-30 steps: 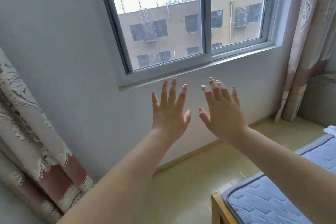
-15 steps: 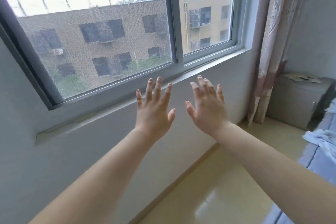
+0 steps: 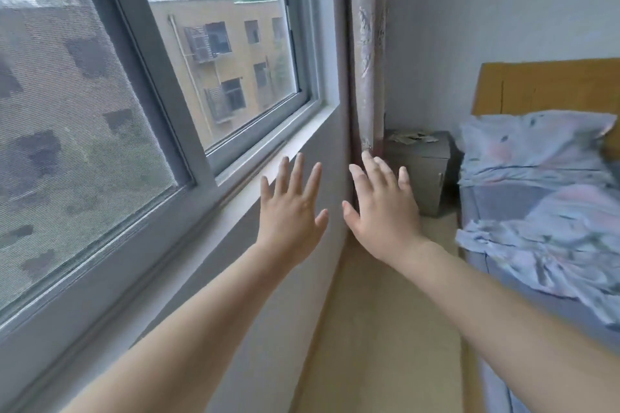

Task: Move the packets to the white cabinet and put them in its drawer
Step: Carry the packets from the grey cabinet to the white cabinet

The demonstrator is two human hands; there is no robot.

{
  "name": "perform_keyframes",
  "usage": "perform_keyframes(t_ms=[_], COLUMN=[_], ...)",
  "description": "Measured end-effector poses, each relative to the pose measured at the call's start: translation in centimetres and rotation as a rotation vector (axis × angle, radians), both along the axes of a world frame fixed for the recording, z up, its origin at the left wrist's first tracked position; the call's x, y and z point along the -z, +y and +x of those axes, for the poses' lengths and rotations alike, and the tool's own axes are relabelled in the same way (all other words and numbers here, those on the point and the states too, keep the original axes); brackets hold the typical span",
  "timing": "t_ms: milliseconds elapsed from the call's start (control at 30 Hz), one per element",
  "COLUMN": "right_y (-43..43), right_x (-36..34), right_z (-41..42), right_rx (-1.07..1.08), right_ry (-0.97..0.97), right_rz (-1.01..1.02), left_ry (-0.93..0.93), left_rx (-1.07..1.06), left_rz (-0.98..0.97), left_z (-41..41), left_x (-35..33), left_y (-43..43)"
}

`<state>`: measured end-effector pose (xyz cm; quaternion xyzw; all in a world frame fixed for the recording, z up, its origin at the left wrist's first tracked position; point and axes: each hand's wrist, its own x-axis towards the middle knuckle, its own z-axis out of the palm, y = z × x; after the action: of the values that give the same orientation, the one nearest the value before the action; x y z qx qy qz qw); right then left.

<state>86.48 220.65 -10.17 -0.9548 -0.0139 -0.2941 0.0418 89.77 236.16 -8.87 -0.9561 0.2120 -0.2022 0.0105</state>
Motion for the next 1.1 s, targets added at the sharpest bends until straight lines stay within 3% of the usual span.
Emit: perform_keyframes(t_ms=[633, 1100], right_y=[-33.4, -56.0], right_x=[2.7, 2.6], right_z=[37.9, 69.7], right_rx=[0.332, 0.541], right_ry=[0.180, 0.239], right_rz=[0.008, -0.031], left_ry=[0.086, 0.055], left_rx=[0.298, 0.490], left_rz=[-0.051, 0.041], left_z=[42.3, 77.3], left_x=[3.7, 5.5], left_y=[-34.8, -59.7])
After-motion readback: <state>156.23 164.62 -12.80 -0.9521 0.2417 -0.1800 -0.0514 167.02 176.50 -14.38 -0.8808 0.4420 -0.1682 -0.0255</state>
